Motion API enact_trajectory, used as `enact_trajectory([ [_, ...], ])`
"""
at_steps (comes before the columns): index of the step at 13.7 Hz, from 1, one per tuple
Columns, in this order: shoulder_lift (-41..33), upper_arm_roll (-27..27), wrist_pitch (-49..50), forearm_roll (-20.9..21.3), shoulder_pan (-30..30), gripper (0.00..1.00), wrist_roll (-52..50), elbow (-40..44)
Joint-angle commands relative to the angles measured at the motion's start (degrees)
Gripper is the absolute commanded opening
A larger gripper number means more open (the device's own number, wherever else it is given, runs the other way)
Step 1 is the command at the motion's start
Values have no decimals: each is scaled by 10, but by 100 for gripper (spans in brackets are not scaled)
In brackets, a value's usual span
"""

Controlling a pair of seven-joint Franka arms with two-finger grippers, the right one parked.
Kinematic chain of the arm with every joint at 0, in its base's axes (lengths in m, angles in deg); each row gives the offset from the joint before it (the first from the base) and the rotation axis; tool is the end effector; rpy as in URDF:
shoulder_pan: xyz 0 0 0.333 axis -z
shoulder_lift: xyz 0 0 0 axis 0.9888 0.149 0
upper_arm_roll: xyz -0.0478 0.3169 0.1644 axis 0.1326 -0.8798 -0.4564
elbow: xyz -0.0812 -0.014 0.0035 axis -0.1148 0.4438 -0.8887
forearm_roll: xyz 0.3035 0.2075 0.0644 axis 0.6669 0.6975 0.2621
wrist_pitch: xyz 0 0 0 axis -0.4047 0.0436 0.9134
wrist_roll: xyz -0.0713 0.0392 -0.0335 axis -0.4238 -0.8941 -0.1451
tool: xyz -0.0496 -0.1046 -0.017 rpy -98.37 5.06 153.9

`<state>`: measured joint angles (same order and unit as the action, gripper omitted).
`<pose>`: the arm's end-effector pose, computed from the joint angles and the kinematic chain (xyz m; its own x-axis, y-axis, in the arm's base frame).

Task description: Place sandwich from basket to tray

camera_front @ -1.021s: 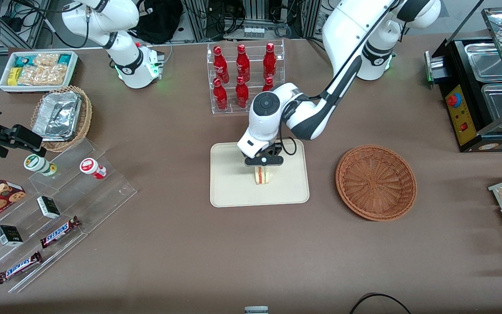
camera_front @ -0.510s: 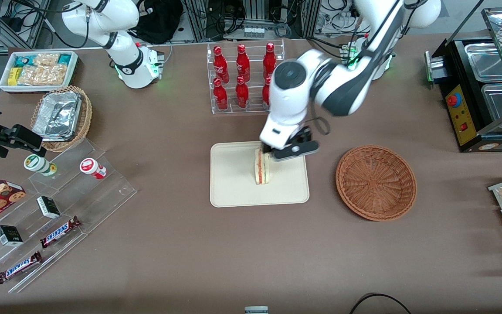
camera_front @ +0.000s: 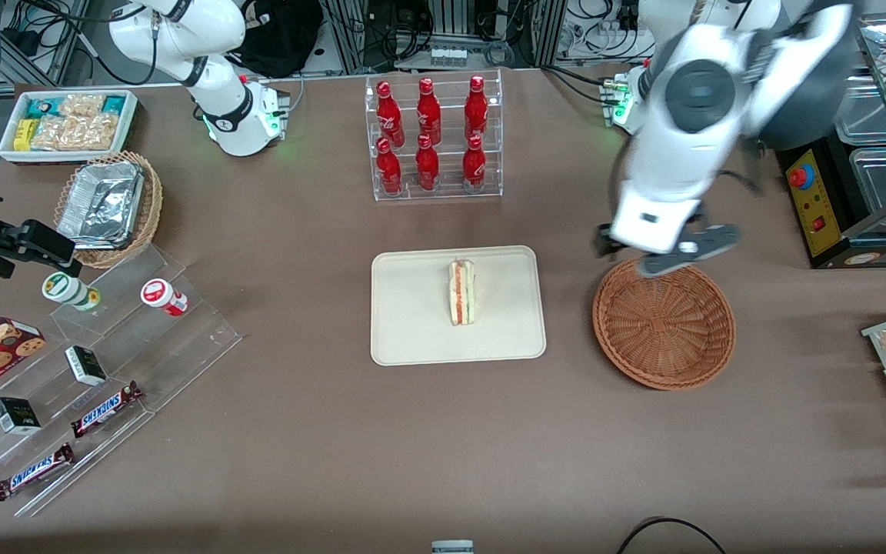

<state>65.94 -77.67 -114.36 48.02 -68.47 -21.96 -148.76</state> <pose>0.5117 -0.1976 0.5674 0.9605 0.2765 -0.0301 0.2691 -0.9512 -0.1513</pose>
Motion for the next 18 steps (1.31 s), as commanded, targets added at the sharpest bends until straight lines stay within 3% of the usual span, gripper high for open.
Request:
enact_trajectory([
  [1,-43,7,43,-44,-88,100,150,-20],
  [7,-69,-2,78,-60,-176,100,337,-21],
  [18,-42,-20,52,-51,-138,100,345,68],
])
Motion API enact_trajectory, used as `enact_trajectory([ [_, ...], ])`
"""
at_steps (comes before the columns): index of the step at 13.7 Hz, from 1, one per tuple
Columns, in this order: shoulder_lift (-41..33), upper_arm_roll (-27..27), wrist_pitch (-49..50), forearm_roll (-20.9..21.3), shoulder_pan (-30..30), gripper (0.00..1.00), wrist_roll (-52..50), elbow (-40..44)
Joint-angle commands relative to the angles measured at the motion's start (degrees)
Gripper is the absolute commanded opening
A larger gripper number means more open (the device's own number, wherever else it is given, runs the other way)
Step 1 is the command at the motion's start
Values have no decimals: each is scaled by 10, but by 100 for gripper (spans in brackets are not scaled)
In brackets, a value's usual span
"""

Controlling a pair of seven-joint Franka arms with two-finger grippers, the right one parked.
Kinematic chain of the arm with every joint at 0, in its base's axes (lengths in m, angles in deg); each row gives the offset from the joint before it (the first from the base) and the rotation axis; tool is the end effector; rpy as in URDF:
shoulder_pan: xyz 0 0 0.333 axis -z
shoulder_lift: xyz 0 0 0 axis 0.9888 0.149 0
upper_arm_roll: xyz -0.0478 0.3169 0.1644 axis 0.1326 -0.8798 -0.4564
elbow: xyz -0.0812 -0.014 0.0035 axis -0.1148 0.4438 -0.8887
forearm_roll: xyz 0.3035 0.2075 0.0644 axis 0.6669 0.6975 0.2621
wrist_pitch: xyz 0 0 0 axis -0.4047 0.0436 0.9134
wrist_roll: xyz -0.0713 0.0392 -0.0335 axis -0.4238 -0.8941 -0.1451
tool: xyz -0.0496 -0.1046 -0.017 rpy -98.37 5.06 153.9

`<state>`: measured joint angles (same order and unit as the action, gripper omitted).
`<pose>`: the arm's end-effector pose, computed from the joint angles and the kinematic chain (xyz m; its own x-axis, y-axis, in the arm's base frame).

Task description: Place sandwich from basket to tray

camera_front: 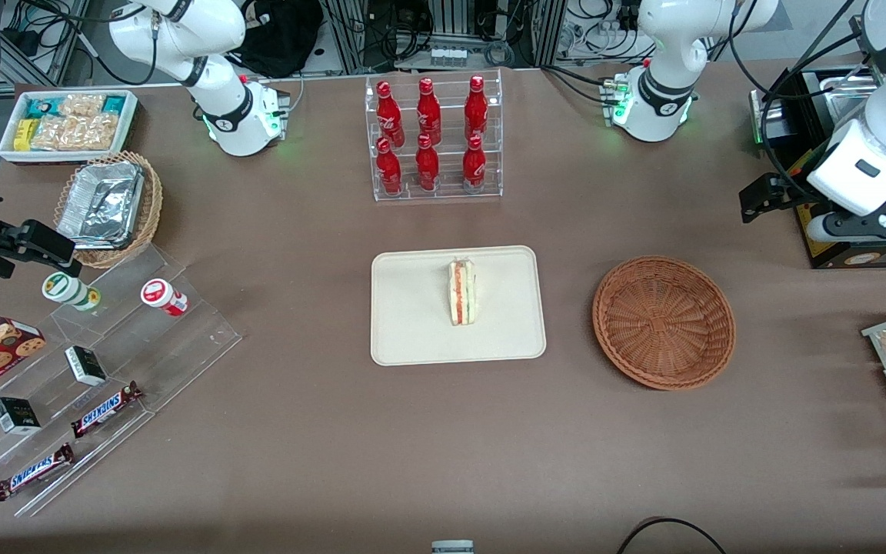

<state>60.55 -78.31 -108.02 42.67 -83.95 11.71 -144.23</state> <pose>0.5128 -0.0581 0.6433 0.9984 -0.0108 -0.0554 -0.0123 -0.9995 -0.0279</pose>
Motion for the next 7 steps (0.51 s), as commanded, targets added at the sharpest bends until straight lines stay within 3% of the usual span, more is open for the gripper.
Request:
enact_trajectory([
  [1,20,-14,-13,4,16,100,6,37],
  [4,34,-14,-1,36,17,100,3,57],
  [7,34,-14,1,36,16,100,2,60],
])
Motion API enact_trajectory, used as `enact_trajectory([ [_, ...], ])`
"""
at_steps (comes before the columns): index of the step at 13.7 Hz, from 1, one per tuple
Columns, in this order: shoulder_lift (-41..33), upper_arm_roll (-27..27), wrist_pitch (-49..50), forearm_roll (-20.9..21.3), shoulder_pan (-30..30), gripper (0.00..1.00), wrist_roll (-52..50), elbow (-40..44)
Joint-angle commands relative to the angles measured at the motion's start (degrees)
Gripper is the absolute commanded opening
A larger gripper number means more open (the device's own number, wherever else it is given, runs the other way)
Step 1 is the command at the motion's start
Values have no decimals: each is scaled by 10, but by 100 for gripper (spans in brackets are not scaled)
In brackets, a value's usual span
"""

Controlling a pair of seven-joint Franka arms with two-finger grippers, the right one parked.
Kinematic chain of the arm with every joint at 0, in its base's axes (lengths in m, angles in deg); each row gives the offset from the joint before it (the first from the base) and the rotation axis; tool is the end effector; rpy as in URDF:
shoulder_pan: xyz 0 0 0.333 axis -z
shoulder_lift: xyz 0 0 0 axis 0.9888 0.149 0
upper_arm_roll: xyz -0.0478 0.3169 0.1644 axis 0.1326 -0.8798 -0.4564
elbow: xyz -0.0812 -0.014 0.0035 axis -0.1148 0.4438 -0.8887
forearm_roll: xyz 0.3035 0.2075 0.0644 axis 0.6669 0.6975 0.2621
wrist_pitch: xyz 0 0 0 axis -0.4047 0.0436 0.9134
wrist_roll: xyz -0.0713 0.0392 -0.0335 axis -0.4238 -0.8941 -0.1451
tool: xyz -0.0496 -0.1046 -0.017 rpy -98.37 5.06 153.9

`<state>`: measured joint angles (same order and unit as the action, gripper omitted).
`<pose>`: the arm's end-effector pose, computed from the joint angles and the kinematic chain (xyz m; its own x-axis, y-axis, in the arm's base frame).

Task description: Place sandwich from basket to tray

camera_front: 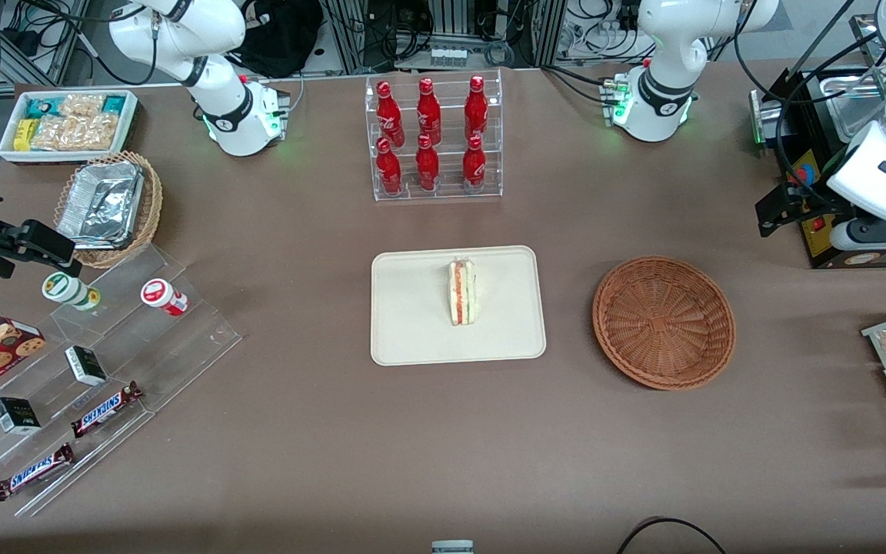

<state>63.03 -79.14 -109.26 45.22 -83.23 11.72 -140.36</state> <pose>0.5328 -0.0521 0.6532 0.9999 -0.0102 -0.0055 -0.0105 -0.9981 -0.0608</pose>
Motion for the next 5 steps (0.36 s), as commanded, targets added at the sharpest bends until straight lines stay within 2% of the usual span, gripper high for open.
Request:
enact_trajectory([
  [1,10,-6,15,8,9,100,1,21],
  [5,10,-7,13,-16,5,100,1,21],
])
